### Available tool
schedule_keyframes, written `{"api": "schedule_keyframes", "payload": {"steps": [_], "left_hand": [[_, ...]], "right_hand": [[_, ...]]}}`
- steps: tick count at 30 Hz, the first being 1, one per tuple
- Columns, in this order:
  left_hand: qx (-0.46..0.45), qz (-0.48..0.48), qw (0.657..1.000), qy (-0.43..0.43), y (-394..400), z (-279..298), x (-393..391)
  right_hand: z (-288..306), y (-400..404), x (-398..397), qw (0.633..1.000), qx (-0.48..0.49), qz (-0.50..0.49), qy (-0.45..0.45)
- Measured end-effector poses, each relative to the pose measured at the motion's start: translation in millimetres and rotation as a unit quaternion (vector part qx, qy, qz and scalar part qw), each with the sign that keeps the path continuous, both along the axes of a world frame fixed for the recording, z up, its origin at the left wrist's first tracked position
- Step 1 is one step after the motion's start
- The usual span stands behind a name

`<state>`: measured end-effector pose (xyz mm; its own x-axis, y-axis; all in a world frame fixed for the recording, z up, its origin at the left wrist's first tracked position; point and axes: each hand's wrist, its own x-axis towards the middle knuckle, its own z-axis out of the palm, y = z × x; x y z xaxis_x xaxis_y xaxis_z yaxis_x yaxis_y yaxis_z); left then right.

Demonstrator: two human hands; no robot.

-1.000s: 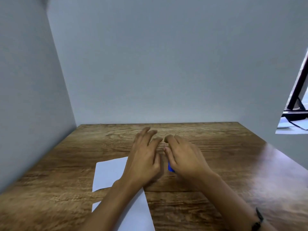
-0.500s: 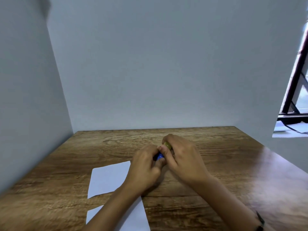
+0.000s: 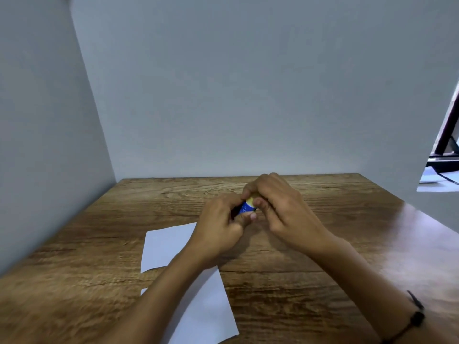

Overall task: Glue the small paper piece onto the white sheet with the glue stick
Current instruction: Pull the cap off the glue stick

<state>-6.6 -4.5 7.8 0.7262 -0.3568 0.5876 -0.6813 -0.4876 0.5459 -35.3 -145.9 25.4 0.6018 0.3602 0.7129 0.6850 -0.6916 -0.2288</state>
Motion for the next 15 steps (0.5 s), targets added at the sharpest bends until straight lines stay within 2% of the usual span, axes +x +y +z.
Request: {"api": "schedule_keyframes", "payload": {"steps": [3, 6, 9, 11, 15], "left_hand": [[-0.022, -0.015, 0.999, 0.035, 3, -1, 2], [-0.059, 0.001, 0.996, 0.064, 6, -4, 3], [-0.105, 0.006, 0.989, 0.105, 6, -4, 4], [-0.125, 0.012, 0.984, 0.126, 6, -4, 3], [-0.142, 0.008, 0.982, 0.126, 6, -6, 2]], "right_hand": [[6, -4, -2, 0.999, 0.027, 0.017, -0.012], [4, -15, 6, 0.997, 0.062, -0.047, 0.012], [-12, -25, 21, 0.985, -0.035, -0.145, 0.086], [-26, -25, 25, 0.974, -0.108, -0.148, 0.137], [-38, -21, 27, 0.963, -0.152, -0.141, 0.173]]}}
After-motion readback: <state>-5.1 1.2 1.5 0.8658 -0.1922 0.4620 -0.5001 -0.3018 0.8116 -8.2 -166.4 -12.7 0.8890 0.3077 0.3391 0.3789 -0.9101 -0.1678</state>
